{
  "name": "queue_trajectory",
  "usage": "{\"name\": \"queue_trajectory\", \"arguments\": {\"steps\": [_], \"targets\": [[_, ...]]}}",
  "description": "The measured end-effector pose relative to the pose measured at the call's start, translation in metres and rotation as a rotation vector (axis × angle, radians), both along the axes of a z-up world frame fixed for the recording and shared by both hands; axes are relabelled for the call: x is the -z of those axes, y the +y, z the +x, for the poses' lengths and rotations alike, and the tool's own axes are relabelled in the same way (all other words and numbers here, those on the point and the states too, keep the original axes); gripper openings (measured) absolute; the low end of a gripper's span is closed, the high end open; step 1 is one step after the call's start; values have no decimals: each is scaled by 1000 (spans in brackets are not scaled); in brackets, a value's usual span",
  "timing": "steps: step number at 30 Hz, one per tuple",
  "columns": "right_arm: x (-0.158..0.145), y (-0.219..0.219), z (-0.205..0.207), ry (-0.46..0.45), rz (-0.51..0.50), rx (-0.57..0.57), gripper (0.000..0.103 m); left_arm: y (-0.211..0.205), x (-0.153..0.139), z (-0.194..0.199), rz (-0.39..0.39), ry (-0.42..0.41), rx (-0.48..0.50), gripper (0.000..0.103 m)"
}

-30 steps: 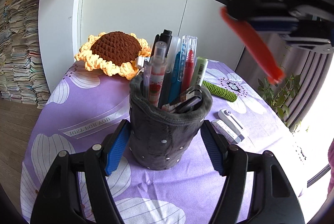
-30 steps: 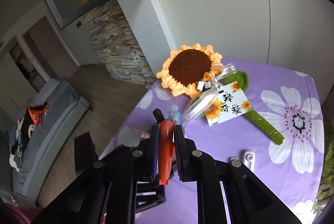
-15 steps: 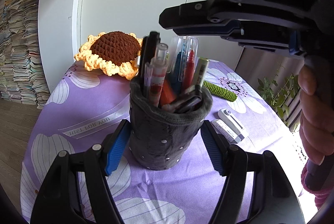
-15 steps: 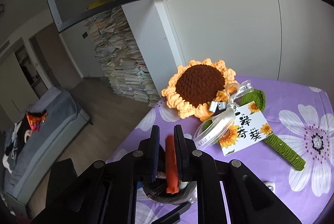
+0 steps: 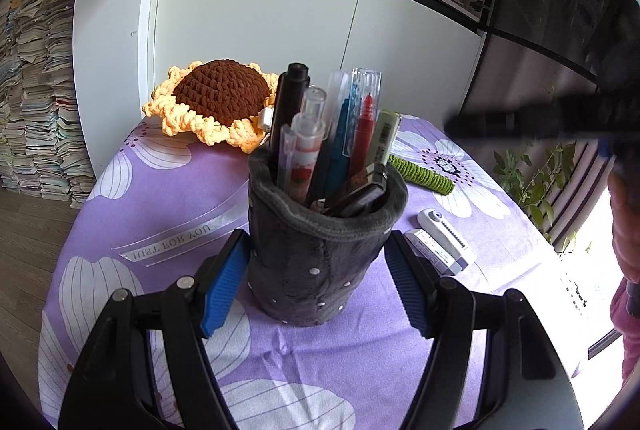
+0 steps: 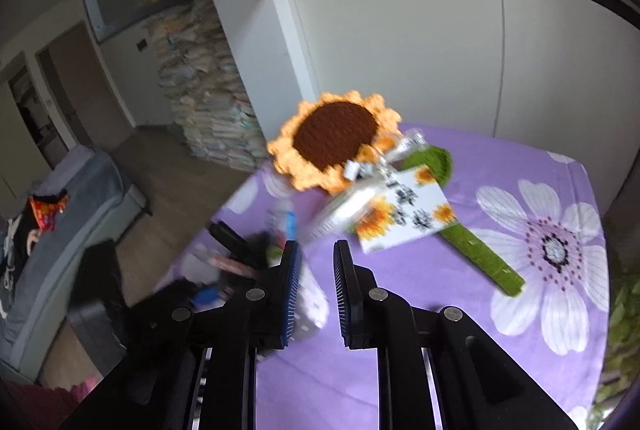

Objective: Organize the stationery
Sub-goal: 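Lift the orange highlighter and drop it into the grey cup, then close the right gripper on the white eraser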

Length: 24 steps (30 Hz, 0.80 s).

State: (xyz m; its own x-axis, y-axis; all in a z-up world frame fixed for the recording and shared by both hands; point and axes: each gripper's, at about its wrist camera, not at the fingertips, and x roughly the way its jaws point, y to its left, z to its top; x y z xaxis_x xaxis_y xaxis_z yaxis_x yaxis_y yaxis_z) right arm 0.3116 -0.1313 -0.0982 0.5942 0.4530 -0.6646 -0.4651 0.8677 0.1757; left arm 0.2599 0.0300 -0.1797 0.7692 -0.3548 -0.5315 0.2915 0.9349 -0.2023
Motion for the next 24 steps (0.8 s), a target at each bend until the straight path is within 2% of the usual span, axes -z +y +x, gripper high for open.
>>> {"name": "queue_trajectory", "arguments": {"steps": [2,4,6,9,11,22,24], "targets": [[18,-12,9,91,-73,41,23,0,0,0,0,0,0,68],[40,-23,18,189,-121,73,25,0,0,0,0,0,0,68],[58,-28,23,248,-153,77,25,0,0,0,0,0,0,68],[71,-24,27,267,-186,53,28,0,0,0,-1,0,0,68],[76,-19,31,277,-198,38,34,0,0,0,-1,0,0,68],[101,-12,62,369,-288,73,35,0,0,0,0,0,0,68],[102,-10,62,354,-301,66,35,0,0,0,0,0,0,68]]}}
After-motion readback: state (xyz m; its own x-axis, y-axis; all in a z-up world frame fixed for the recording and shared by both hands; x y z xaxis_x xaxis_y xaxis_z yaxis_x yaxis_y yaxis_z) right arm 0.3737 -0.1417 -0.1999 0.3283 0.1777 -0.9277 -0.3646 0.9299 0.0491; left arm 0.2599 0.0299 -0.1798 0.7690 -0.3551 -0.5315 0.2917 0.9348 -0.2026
